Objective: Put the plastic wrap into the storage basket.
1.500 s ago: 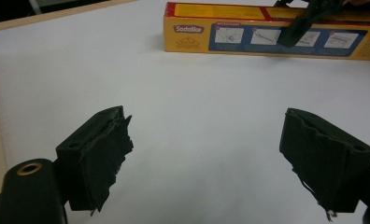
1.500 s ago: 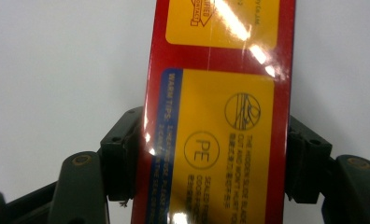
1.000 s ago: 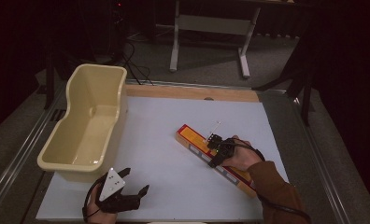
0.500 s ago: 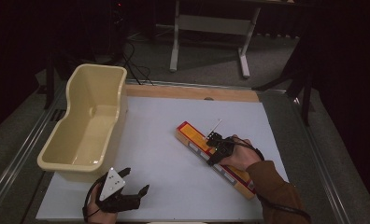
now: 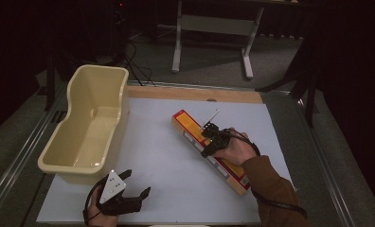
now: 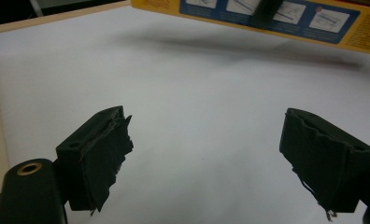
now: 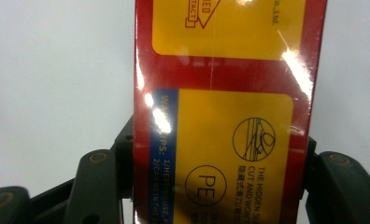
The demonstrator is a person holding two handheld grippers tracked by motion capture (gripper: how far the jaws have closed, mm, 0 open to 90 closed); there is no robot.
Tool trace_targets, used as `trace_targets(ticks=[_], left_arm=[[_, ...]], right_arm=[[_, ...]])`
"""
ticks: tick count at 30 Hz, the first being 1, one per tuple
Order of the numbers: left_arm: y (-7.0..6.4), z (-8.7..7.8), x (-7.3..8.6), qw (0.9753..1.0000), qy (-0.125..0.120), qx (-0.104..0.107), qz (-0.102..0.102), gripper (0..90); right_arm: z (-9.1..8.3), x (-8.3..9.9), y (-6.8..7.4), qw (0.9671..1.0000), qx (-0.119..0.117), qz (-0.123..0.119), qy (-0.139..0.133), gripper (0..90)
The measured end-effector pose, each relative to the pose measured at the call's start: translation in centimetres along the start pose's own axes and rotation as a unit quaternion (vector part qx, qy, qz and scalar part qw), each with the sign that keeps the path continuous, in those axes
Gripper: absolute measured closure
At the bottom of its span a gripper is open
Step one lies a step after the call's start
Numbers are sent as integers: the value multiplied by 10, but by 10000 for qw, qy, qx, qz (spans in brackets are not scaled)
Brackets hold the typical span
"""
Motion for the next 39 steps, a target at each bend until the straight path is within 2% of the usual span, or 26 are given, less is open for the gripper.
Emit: trace_targets(ticks=[11,14,22,27,29,30,32,36,39], left_arm=[[0,0,-1,10000,-26,14,-13,157],[0,0,-1,10000,-31,19,0,156],[0,-1,-1,10000,-39,14,-7,156],[0,-1,-1,10000,-65,14,-11,156],[1,-2,-1,10000,-82,11,-23,156],[1,-2,-1,10000,-80,11,-16,156],[0,-2,-2,10000,-89,11,-13,156],[0,-2,-2,10000,-96,15,-5,157],[-2,-2,-2,9999,-109,32,11,157]], right_arm=[[-10,-32,17,9992,-25,133,-389,418],[-14,-44,24,9980,-39,177,-612,418],[-23,-62,38,9947,-145,305,-967,420],[-34,-76,50,9895,-350,347,-1359,419],[-36,-78,52,9886,-378,356,-1416,419],[-41,-83,57,9859,-425,372,-1578,419],[-45,-88,61,9830,-492,360,-1730,419],[-51,-93,69,9802,-706,337,-1821,419],[-56,-98,76,9760,-814,339,-1991,420]])
Point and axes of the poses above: each handheld gripper's, and its own axes: z roughly forward along the jaws, x roughly out of its underside, y roughly to its left, the point moved 9 cm from there along z, roughly forward along the jaws, and after that the axes turned 13 degrees about z, right-handed, at the moved point
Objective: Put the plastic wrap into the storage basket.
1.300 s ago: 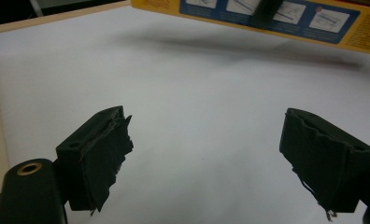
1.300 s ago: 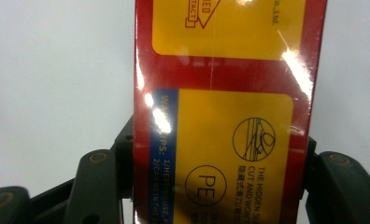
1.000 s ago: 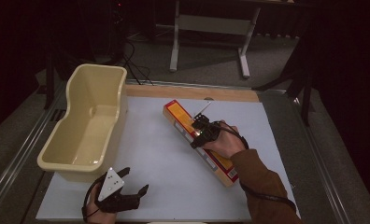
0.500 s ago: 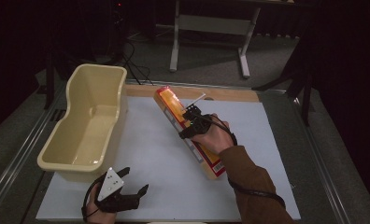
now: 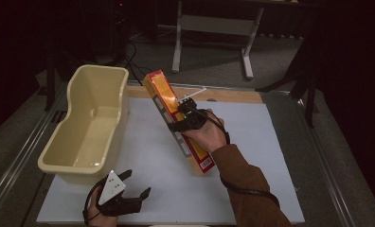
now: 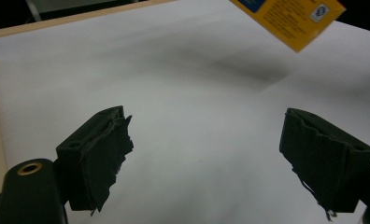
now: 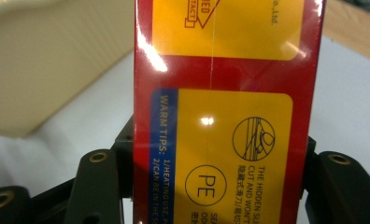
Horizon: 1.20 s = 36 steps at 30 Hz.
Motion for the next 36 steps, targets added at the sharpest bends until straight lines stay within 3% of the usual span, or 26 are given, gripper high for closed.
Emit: trace_targets(ticks=[7,11,21,28,36], left_arm=[[-2,0,-1,10000,-28,14,37,157],[-2,-1,-1,10000,-35,17,34,157],[-5,-3,-2,9999,-105,17,24,157],[-6,-4,-3,9999,-126,14,25,157],[-9,-4,-3,9999,-132,26,31,157]], right_arm=[[-4,-17,9,9982,-227,145,-540,419],[-6,-25,16,9965,-438,250,-670,420],[-8,-36,28,9913,-663,340,-1084,420],[-8,-43,35,9865,-903,543,-1254,420],[-4,-52,43,9808,-1220,839,-1269,420]])
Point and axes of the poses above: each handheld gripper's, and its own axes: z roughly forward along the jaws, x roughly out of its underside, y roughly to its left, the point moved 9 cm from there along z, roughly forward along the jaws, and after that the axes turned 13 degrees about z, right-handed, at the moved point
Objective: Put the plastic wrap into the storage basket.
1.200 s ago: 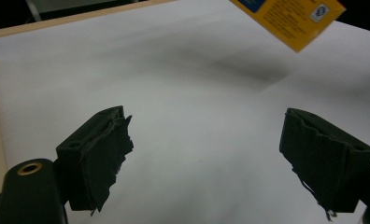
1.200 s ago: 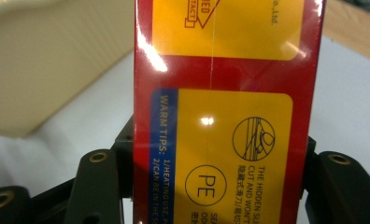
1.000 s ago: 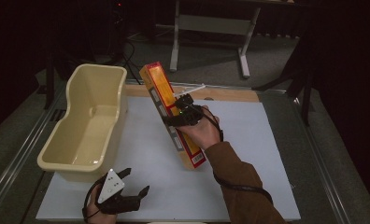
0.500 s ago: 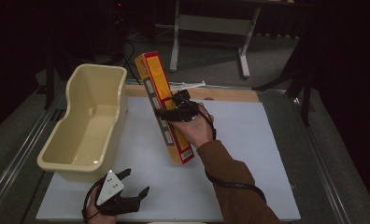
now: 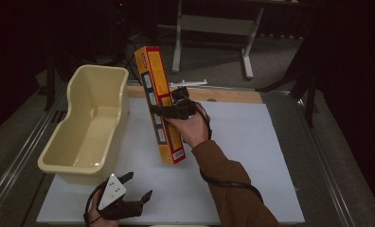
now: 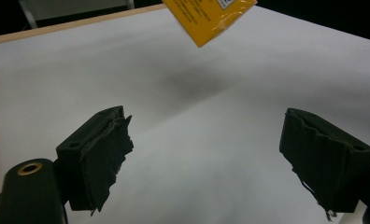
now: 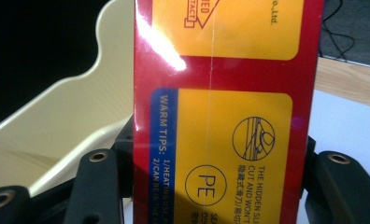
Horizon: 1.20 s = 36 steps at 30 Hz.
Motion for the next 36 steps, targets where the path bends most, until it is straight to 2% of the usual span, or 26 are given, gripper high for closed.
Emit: trace_targets(ticks=[9,14,19,20,23,27,28,33,36], left_arm=[[-5,-2,-1,10000,-38,16,0,157],[-5,-2,-1,10000,-46,7,-3,157],[-4,-3,-1,10000,-54,-3,2,157],[-4,-3,-1,10000,-54,-3,2,157],[-4,-3,-1,10000,-63,-10,-1,157],[-4,-3,-1,10000,-62,-9,-2,157],[-4,-3,-1,10000,-63,-9,2,157],[-5,-3,-2,10000,-72,-5,18,157],[-5,-4,-2,10000,-82,-6,17,157]], right_arm=[[6,-5,8,9987,-356,368,-31,420],[9,-8,12,9960,-590,667,-49,420],[11,-14,16,9913,-846,1010,-70,420],[11,-14,16,9913,-846,1010,-70,420],[12,-19,21,9852,-1097,1315,-105,420],[13,-23,24,9791,-1265,1593,-91,420],[13,-24,24,9781,-1273,1642,-96,420],[18,-26,29,9774,-1257,1695,-117,419],[23,-27,33,9742,-1330,1818,-123,418]])
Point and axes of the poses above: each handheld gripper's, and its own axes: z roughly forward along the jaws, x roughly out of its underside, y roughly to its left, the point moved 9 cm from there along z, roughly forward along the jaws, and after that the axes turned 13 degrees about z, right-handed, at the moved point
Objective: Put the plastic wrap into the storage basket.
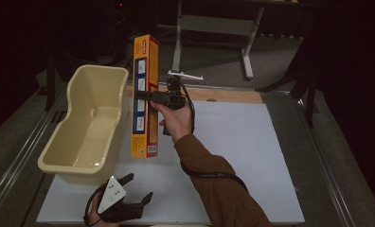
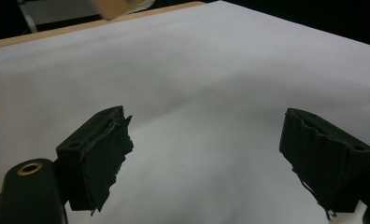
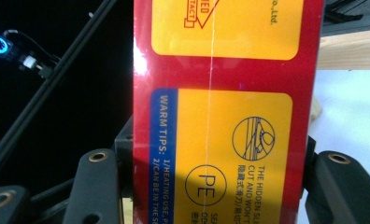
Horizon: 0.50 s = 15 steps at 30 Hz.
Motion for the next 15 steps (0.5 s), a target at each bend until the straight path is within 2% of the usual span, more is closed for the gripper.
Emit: trace_targets(ticks=[4,6,9,15], left_arm=[[0,0,0,10000,-8,-13,-4,157],[1,0,0,10000,-10,-13,-6,157],[1,0,-1,10000,-31,-18,9,157],[2,-1,-1,10000,-59,-27,-14,157]], right_arm=[[7,2,3,9999,-70,136,-8,418],[11,3,4,9995,-115,277,-17,418],[18,5,7,9982,-247,549,31,417],[33,10,16,9950,-471,852,219,416]])
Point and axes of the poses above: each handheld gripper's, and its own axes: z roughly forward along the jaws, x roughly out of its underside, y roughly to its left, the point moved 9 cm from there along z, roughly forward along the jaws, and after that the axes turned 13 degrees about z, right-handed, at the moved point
